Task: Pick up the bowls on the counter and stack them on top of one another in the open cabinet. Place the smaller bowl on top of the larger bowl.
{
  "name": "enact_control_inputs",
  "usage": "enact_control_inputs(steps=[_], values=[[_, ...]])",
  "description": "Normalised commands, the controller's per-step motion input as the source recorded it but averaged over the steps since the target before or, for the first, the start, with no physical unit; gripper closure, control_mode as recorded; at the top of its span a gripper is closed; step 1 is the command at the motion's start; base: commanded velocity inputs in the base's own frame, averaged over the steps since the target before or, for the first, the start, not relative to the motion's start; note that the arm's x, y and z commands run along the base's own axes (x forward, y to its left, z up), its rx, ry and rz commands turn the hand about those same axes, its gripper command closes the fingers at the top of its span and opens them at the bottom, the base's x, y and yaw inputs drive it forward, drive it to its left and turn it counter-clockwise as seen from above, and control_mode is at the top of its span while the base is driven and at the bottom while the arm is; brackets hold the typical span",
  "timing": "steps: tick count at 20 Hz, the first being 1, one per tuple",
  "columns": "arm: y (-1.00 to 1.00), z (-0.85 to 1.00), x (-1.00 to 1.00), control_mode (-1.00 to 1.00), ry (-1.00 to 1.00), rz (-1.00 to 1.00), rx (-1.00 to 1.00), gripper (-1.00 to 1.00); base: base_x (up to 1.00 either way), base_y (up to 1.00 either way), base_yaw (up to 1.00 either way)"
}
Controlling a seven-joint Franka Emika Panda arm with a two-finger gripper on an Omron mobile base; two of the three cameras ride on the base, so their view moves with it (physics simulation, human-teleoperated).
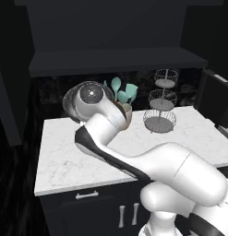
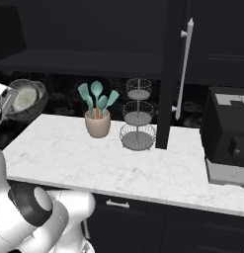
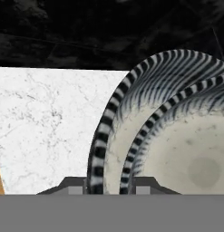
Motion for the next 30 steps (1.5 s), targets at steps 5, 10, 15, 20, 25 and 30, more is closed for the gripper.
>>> enact_control_inputs(steps=[5,10,15,20,25,30], values=[[-0.33,1.0,-0.36,-1.0,-0.14,0.0,0.03,1.0,0.0,0.0,0.0],[-0.5,1.0,0.01,-1.0,-0.16,0.0,0.03,1.0,0.0,0.0,0.0],[-0.51,1.0,0.51,-1.0,-0.15,-0.03,0.0,1.0,0.0,0.0,0.0],[-0.34,0.41,1.0,-1.0,-0.01,-0.05,0.02,1.0,0.0,0.0,0.0],[-0.21,-0.06,1.0,-1.0,0.12,-0.03,0.01,1.0,0.0,0.0,0.0],[-0.18,-0.12,1.0,-1.0,0.08,0.0,0.0,1.0,0.0,0.0,0.0]])
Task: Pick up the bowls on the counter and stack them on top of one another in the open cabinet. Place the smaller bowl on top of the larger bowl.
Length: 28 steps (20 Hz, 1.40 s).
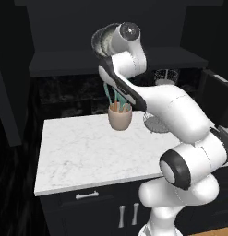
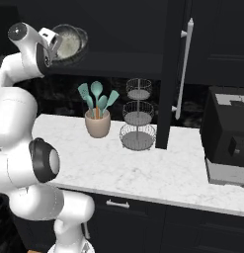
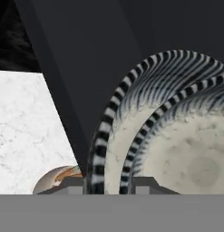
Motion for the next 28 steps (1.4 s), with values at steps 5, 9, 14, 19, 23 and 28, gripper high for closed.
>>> enact_control_inputs(steps=[5,9,14,19,23,28], values=[[-0.15,-0.31,1.0,-1.0,0.1,0.0,0.0,1.0,0.0,0.0,0.0],[-0.1,-0.08,0.84,-1.0,0.01,0.0,0.0,-1.0,0.0,0.0,0.0],[-0.02,0.0,-0.25,-1.0,-0.07,0.0,0.0,-1.0,0.0,0.0,0.0],[0.0,-0.02,-0.96,-1.0,-0.14,0.0,0.0,-1.0,0.0,0.0,0.0],[0.0,-0.25,-1.0,-1.0,-0.08,0.0,0.0,-1.0,0.0,0.0,0.0],[-0.01,-0.77,-1.0,-1.0,0.0,0.0,0.0,-1.0,0.0,0.0,0.0]])
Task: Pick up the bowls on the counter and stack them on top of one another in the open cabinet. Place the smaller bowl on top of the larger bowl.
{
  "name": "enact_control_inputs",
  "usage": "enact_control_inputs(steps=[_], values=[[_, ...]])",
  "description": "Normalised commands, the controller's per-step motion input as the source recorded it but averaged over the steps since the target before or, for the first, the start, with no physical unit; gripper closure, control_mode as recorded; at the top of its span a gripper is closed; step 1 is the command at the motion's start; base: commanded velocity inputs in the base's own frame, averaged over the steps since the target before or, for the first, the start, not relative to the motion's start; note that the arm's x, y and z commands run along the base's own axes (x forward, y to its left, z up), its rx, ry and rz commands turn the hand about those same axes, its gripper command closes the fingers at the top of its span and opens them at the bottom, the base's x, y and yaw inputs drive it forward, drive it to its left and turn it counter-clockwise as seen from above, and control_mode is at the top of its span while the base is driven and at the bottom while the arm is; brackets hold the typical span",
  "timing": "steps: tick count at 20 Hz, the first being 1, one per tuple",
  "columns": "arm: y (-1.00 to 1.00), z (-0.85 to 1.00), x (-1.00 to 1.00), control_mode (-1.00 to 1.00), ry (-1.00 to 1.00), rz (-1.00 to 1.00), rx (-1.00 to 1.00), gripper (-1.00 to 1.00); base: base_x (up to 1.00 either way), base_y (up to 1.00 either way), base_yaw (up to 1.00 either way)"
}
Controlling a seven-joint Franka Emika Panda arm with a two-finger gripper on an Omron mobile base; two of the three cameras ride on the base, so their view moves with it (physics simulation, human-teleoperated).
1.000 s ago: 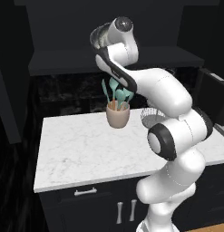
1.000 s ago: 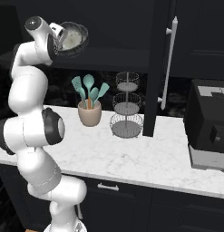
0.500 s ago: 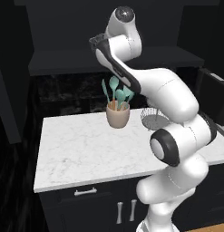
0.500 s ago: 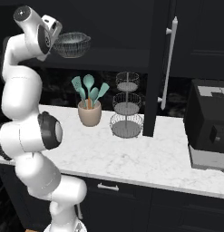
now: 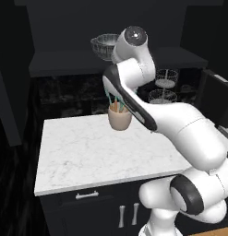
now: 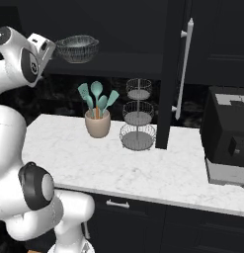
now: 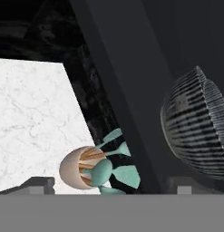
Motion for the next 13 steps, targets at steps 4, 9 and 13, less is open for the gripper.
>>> enact_control_inputs(steps=[4,9,13], values=[[0.01,-1.0,-1.0,-1.0,0.06,0.0,0.0,-1.0,0.0,0.0,0.0],[0.07,-0.8,-0.82,-1.0,0.03,-0.01,0.03,-1.0,0.0,0.0,0.0],[0.0,0.0,0.0,-1.0,0.01,0.0,0.0,-1.0,0.0,0.0,0.0]])
